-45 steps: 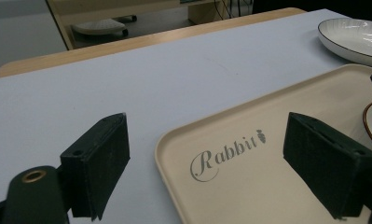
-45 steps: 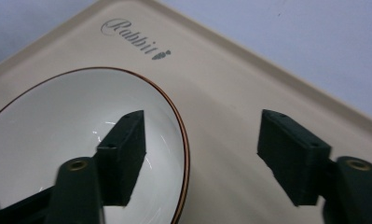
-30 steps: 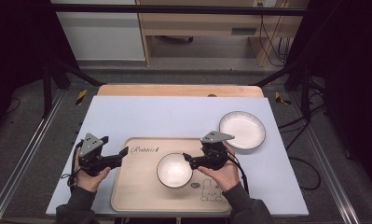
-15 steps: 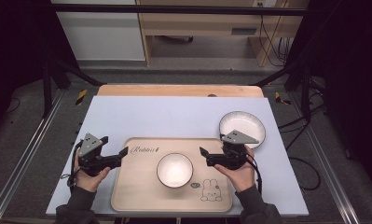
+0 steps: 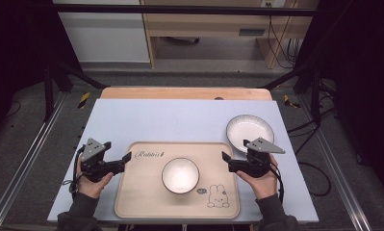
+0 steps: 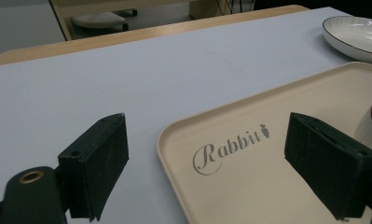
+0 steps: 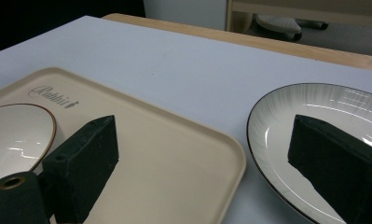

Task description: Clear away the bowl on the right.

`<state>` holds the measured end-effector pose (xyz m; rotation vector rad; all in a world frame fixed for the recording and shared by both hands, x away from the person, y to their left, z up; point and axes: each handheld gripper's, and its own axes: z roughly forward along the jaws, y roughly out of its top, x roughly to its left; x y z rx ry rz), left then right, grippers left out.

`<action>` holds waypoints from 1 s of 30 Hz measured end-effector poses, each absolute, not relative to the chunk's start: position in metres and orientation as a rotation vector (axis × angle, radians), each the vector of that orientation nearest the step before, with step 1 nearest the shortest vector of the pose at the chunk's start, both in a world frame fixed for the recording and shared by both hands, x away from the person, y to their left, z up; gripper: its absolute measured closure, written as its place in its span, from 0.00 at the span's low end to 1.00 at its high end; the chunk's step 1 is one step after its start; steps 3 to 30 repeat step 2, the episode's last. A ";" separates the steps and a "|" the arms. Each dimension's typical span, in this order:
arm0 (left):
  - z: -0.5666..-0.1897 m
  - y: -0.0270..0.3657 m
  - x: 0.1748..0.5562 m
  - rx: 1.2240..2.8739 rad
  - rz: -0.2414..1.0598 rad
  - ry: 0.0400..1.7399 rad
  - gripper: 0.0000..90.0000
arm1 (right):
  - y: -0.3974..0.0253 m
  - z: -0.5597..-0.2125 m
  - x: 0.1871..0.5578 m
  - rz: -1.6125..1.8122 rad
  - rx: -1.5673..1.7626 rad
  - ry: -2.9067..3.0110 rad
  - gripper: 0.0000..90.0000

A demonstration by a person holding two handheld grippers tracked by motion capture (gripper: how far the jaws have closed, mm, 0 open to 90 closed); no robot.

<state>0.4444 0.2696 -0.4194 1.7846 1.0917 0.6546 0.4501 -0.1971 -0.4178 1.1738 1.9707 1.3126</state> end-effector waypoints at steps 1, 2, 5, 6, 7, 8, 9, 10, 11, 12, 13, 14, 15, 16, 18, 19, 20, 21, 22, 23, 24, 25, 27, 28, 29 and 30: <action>-0.420 0.270 0.444 1.786 0.653 1.092 0.15 | -0.200 -0.419 0.450 1.305 1.177 1.969 0.10; -0.420 0.269 0.444 1.784 0.653 1.093 0.15 | -0.200 -0.419 0.450 1.307 1.183 1.966 0.10; -0.420 0.269 0.444 1.784 0.653 1.093 0.15 | -0.200 -0.419 0.450 1.307 1.183 1.966 0.10; -0.420 0.269 0.444 1.784 0.653 1.093 0.15 | -0.200 -0.419 0.450 1.307 1.183 1.966 0.10; -0.420 0.269 0.444 1.784 0.653 1.093 0.15 | -0.200 -0.419 0.450 1.307 1.183 1.966 0.10; -0.420 0.269 0.444 1.784 0.653 1.093 0.15 | -0.200 -0.419 0.450 1.307 1.183 1.966 0.10; -0.420 0.269 0.444 1.784 0.653 1.093 0.15 | -0.200 -0.419 0.450 1.307 1.183 1.966 0.10; -0.420 0.269 0.444 1.784 0.653 1.093 0.15 | -0.200 -0.419 0.450 1.307 1.183 1.966 0.10; -0.420 0.269 0.444 1.784 0.653 1.093 0.15 | -0.200 -0.419 0.450 1.307 1.183 1.966 0.10; -0.420 0.269 0.444 1.784 0.653 1.093 0.15 | -0.200 -0.419 0.450 1.307 1.183 1.966 0.10; -0.420 0.269 0.444 1.784 0.653 1.093 0.15 | -0.200 -0.419 0.450 1.307 1.183 1.966 0.10; -0.420 0.269 0.444 1.784 0.653 1.093 0.15 | -0.200 -0.419 0.450 1.307 1.183 1.966 0.10; -0.420 0.269 0.444 1.784 0.653 1.093 0.15 | -0.200 -0.419 0.450 1.307 1.183 1.966 0.10; -0.420 0.269 0.444 1.784 0.653 1.093 0.15 | -0.200 -0.419 0.450 1.307 1.183 1.966 0.10; -0.420 0.269 0.444 1.784 0.653 1.093 0.15 | -0.200 -0.419 0.450 1.307 1.183 1.966 0.10; -0.420 0.269 0.444 1.784 0.653 1.093 0.15 | -0.200 -0.419 0.450 1.307 1.183 1.966 0.10; -0.420 0.269 0.444 1.784 0.653 1.093 0.15 | -0.200 -0.419 0.450 1.307 1.183 1.966 0.10; -0.420 0.269 0.444 1.784 0.653 1.093 0.15 | -0.200 -0.419 0.450 1.307 1.183 1.966 0.10; -0.420 0.269 0.444 1.784 0.653 1.093 0.15 | -0.200 -0.419 0.450 1.307 1.183 1.966 0.10; -0.420 0.269 0.444 1.784 0.653 1.093 0.15 | -0.200 -0.419 0.450 1.307 1.183 1.966 0.10; -0.420 0.269 0.444 1.784 0.653 1.093 0.15 | -0.200 -0.419 0.450 1.307 1.183 1.966 0.10; -0.420 0.269 0.444 1.784 0.653 1.093 0.15 | -0.200 -0.419 0.450 1.307 1.183 1.966 0.10; -0.420 0.269 0.444 1.784 0.653 1.093 0.15 | -0.200 -0.419 0.450 1.307 1.183 1.966 0.10; -0.420 0.269 0.444 1.784 0.653 1.093 0.15 | -0.200 -0.419 0.450 1.307 1.183 1.966 0.10; -0.420 0.269 0.444 1.784 0.653 1.093 0.15 | -0.200 -0.419 0.450 1.307 1.183 1.966 0.10; -0.420 0.269 0.444 1.784 0.653 1.093 0.15 | -0.200 -0.419 0.450 1.307 1.183 1.966 0.10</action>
